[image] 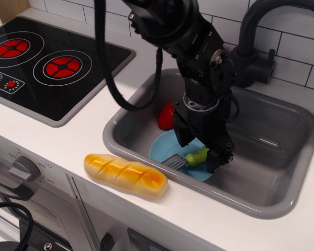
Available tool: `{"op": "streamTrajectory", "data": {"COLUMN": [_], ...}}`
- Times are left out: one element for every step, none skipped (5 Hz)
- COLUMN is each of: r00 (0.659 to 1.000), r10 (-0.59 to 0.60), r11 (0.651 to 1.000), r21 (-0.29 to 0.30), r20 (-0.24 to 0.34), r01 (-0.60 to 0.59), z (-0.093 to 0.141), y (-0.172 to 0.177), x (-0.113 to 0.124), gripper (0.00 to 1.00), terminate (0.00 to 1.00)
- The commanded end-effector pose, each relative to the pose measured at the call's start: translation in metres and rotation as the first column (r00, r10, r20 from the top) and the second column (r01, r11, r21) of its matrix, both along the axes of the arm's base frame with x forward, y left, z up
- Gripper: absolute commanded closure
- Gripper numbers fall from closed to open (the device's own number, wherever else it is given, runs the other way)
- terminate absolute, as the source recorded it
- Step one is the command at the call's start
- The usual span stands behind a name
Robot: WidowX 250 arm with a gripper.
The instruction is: Take spatula off plate sink
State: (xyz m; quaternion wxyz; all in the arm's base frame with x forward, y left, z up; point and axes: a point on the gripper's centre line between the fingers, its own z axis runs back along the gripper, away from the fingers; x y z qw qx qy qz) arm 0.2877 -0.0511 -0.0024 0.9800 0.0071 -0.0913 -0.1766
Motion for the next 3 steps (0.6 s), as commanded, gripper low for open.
{"op": "streamTrajectory", "data": {"r00": [1.000, 1.000, 1.000], "r10": [0.001, 0.013, 0.013], "r11": [1.000, 1.000, 1.000], "r21": [0.007, 0.009, 0.006], "r20": [0.017, 0.011, 0.001], "r01": [-0.001, -0.013, -0.013], "z": [0.0033, 0.0023, 0.0004], "y": [0.0028, 0.0050, 0.0051], "x": [-0.0006, -0.0015, -0.0025], "gripper": [0.00, 0.00, 1.00], "terminate": [0.00, 0.00, 0.00]}}
